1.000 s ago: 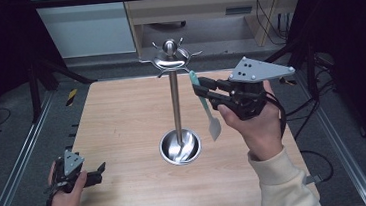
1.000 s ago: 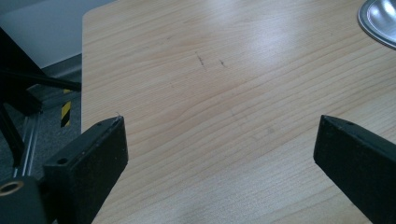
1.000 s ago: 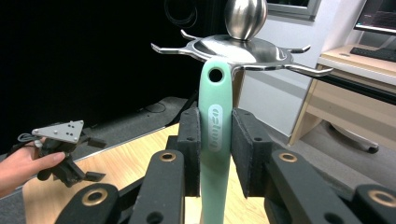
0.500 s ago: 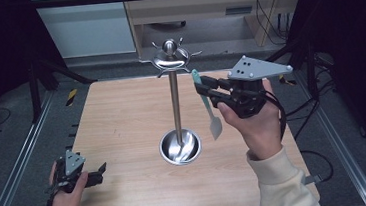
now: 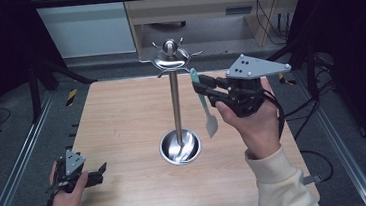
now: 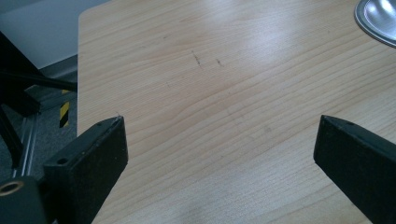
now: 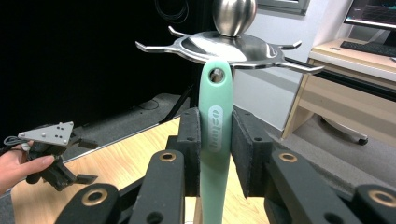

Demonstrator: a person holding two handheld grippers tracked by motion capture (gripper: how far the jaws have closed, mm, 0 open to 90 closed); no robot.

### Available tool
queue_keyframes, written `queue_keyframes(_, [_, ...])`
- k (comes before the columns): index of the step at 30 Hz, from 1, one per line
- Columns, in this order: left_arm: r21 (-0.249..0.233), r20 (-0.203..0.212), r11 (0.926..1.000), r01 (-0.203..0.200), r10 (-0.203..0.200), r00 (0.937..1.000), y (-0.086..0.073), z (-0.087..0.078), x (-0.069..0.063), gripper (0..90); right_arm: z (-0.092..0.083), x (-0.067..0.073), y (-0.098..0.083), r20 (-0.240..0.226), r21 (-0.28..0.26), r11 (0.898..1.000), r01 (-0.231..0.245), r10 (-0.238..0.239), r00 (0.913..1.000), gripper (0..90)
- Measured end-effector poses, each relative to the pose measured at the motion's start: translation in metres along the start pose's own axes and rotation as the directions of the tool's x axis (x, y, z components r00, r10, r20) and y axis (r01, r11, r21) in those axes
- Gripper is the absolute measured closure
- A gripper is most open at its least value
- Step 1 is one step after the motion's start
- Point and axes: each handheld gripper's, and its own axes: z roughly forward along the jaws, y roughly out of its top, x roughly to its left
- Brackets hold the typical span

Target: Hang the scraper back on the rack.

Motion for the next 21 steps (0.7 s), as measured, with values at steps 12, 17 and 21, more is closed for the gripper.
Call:
queue_keyframes(12, [0.000,0.002,1.0000,-0.004,0.004,1.0000,0.001,0.000,0.000,2.7,0.012,-0.001,0.000,0.008,0.019,1.000,-0.011,0.011,0.9999,74.1])
queue_keyframes(17, [0.001,0.004,1.0000,-0.001,0.001,1.0000,0.000,0.000,0.000,2.7,0.017,-0.001,0.000,0.010,0.012,1.000,-0.017,0.017,0.9998,74.1])
queue_keyframes(21, [-0.002,0.002,1.0000,-0.001,0.001,1.0000,0.000,-0.001,0.000,2.7,0.019,-0.001,-0.001,0.010,0.001,1.000,-0.020,0.020,0.9997,74.1])
